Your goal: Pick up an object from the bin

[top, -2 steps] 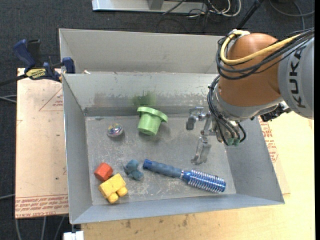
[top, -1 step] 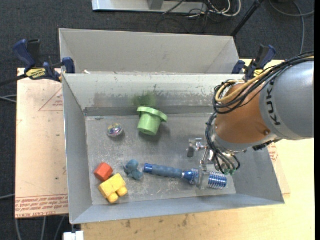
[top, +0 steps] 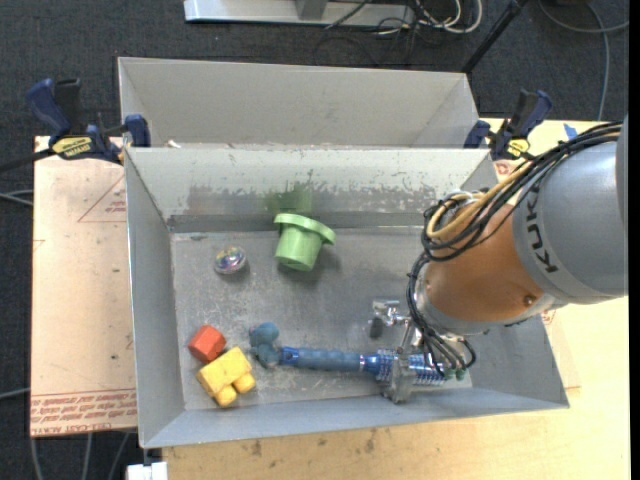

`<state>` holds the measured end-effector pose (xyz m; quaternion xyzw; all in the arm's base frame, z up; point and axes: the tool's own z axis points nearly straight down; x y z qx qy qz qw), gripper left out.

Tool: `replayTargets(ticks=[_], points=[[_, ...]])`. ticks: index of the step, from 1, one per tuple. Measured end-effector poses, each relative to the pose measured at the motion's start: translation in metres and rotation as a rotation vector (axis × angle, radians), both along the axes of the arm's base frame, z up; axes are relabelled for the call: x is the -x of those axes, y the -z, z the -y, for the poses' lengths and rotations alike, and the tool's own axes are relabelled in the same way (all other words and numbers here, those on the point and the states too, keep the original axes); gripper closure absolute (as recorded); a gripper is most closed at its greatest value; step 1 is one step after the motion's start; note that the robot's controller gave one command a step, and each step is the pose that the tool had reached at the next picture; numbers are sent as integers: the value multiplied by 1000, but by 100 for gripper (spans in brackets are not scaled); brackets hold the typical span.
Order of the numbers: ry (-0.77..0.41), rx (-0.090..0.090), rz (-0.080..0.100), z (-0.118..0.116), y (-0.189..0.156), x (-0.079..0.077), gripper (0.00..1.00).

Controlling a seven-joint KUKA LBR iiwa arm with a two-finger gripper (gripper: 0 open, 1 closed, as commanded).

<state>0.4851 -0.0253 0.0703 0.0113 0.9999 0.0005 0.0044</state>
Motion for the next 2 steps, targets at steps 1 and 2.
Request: replayTargets(ticks=[1, 2], points=[[0, 0, -9, 0, 1, 2, 100], [98, 0, 0, -18, -169, -2, 100]])
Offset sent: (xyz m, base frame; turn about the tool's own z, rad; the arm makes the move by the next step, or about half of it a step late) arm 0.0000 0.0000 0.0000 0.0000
